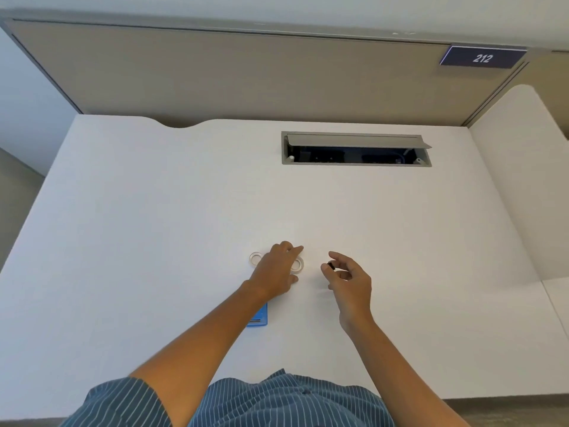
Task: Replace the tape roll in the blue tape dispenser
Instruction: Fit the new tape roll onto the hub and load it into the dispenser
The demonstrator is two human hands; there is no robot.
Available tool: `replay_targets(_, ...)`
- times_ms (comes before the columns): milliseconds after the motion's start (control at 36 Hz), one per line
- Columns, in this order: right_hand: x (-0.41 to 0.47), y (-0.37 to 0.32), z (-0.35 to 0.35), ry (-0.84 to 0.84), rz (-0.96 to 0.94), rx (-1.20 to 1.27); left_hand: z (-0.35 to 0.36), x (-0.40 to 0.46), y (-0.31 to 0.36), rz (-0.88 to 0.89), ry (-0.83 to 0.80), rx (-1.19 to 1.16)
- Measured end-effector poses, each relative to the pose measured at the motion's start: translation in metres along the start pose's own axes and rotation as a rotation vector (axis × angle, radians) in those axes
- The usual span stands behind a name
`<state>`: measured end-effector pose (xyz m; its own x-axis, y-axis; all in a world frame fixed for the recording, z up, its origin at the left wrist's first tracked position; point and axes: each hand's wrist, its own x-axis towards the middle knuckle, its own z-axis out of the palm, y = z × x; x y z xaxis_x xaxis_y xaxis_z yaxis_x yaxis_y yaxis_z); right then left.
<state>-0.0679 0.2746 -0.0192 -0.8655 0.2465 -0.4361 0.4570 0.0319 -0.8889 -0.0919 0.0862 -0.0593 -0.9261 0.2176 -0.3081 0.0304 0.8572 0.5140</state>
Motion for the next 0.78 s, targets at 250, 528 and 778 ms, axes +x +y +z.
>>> replay_targets(250,-0.003,-0.001,-0.004,-0.001,0.031,0.052,0.004,0.005,0.004,0.023,0.033,0.107)
replay_targets(528,-0.004,-0.006,-0.005,-0.034,0.056,0.071,-0.006,-0.005,0.004,-0.090,0.106,-0.349)
replay_targets(778,-0.011,-0.012,0.006,-0.157,0.040,0.076,-0.023,-0.035,0.001,-0.187,0.161,-0.738)
